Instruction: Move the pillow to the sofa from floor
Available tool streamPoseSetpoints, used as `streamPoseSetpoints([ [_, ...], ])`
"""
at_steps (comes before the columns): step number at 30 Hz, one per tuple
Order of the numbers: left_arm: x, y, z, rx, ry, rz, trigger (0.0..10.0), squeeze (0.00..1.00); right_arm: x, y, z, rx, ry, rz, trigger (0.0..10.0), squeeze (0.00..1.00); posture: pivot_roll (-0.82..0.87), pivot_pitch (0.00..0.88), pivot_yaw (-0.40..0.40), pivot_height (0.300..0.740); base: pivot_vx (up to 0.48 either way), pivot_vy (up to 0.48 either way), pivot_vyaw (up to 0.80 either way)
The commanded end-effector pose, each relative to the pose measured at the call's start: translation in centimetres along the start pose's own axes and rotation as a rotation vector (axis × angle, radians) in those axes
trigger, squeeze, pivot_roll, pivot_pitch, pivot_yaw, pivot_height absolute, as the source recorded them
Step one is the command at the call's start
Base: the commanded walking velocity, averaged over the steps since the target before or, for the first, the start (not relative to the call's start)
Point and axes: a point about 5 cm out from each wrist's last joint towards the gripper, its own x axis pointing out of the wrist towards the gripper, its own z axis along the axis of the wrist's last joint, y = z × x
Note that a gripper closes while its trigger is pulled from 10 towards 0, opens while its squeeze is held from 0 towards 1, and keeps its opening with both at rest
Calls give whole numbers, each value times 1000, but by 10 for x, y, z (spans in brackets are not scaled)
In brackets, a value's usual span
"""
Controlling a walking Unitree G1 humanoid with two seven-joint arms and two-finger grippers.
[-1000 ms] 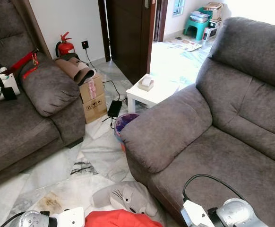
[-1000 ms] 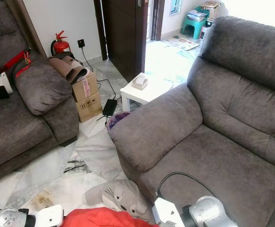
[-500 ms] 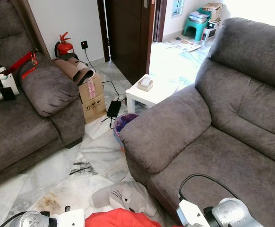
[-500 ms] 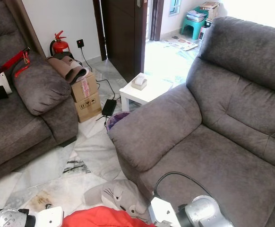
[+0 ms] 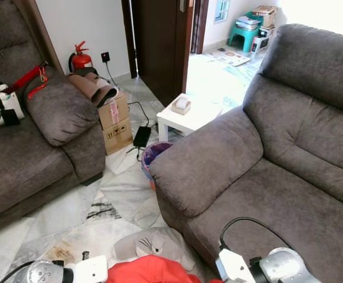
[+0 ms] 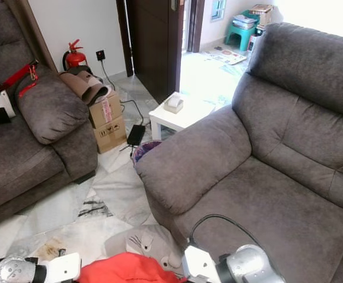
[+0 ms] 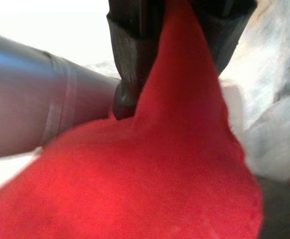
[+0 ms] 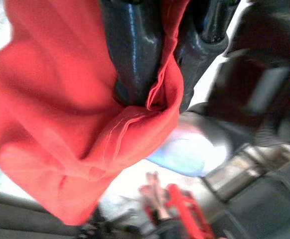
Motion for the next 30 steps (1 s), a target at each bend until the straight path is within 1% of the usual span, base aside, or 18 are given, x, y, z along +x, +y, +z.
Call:
streamPoseSetpoints([
  [1,0,11,6,-14,-25,85,0,0,3,-7,8,-65,-10,-53,10000,0,73,39,26,740,0,0,0],
  [2,3,18,12,-56,-63,180,0,0,6,-13,5,-45,-15,-120,10000,0,71,33,29,740,0,0,0],
  [3,3,18,12,-56,-63,180,0,0,6,-13,5,-45,-15,-120,10000,0,71,33,29,740,0,0,0],
  [4,8,31,22,-166,-128,349,10000,0,10,-20,0,-3,-33,-201,10000,0,76,32,30,740,0,0,0],
  [6,10,37,28,-265,-182,439,10000,0,13,-24,-3,16,-37,-270,10000,0,87,39,28,740,0,0,0],
  [7,11,41,32,-366,-257,499,10000,0,13,-37,-8,47,-14,-437,10000,0,87,39,28,740,0,0,0],
  [8,11,41,32,-366,-257,499,10000,0,13,-37,-8,47,-14,-437,10000,0,87,39,28,740,0,0,0],
  [9,11,44,33,-423,-283,558,10000,0,13,-43,-10,67,-11,-518,10000,0,89,52,25,740,0,0,0],
  [10,10,48,34,-490,-317,623,10000,0,13,-48,-13,119,-17,-595,10000,0,84,58,27,740,0,0,0],
  [11,9,50,34,-534,-336,664,10000,0,13,-51,-15,156,-23,-636,10000,0,81,60,26,740,0,0,0],
  [12,8,54,35,-601,-368,736,10000,0,12,-55,-17,196,-49,-704,10000,0,81,60,26,740,0,0,0],
  [14,7,57,38,-677,-420,818,10000,0,11,-59,-17,246,-112,-806,10000,0,79,74,28,740,0,0,0],
  [15,6,59,43,-717,-457,889,10000,0,9,-63,-17,312,-205,-898,10000,0,85,80,28,740,0,0,0],
  [19,4,61,52,-769,-523,986,10000,0,6,-67,-20,423,-319,-1031,10000,0,85,93,28,740,0,0,0],
  [22,4,60,57,-787,-538,1049,10000,0,7,-70,-22,471,-343,-1115,10000,0,88,100,25,740,0,0,0],
  [25,6,60,62,-784,-554,1053,10000,0,13,-71,-18,473,-375,-1119,10000,0,88,104,23,740,0,0,0],
  [27,5,60,64,-759,-556,1050,10000,0,16,-71,-14,457,-390,-1117,10000,0,91,106,24,740,0,0,0],
  [30,4,61,63,-775,-551,1068,10000,0,15,-74,-12,468,-414,-1149,10000,0,93,112,26,740,0,0,-479],
])
